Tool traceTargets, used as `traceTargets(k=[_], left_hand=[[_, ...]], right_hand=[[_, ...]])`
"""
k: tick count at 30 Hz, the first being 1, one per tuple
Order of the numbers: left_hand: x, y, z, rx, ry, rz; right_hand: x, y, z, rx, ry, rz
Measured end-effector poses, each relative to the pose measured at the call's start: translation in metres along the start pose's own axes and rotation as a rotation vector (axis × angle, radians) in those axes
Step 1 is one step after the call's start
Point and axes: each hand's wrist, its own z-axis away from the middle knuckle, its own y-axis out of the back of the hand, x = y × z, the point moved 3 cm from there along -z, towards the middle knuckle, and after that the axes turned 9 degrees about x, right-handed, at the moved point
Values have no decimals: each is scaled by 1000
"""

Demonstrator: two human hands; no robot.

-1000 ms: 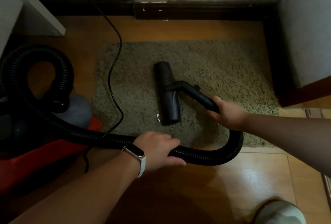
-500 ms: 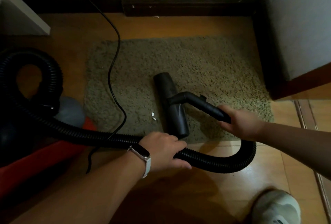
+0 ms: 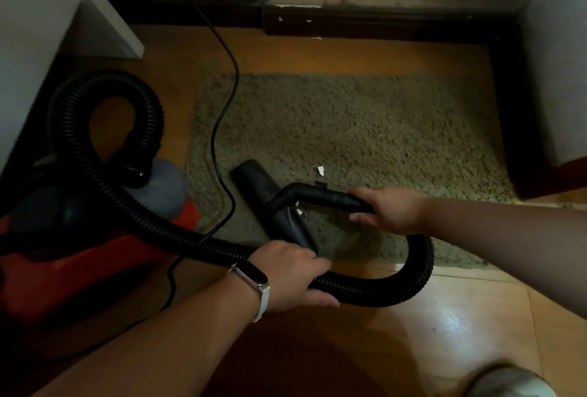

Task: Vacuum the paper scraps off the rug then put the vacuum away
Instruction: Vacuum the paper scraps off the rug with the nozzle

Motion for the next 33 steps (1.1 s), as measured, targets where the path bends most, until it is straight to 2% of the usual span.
traceTargets(k=[5, 10, 18, 22, 28, 33], left_hand=[[-1, 1, -7, 15, 24, 10], [-6, 3, -21, 27, 58, 29], [-4, 4, -33, -8, 64, 45], [-7, 3, -30, 25, 29, 52], [-9, -5, -28, 111, 33, 37], [-8, -5, -26, 170, 63, 17]], right_hand=[[10, -1, -7, -45, -30, -13], [38, -1, 4, -97, -160, -66], [55, 2, 19, -28, -346, -230], [47, 2, 21, 46, -306, -196], [44, -1, 10, 68, -259, -275], [40, 4, -11, 52, -130, -208]])
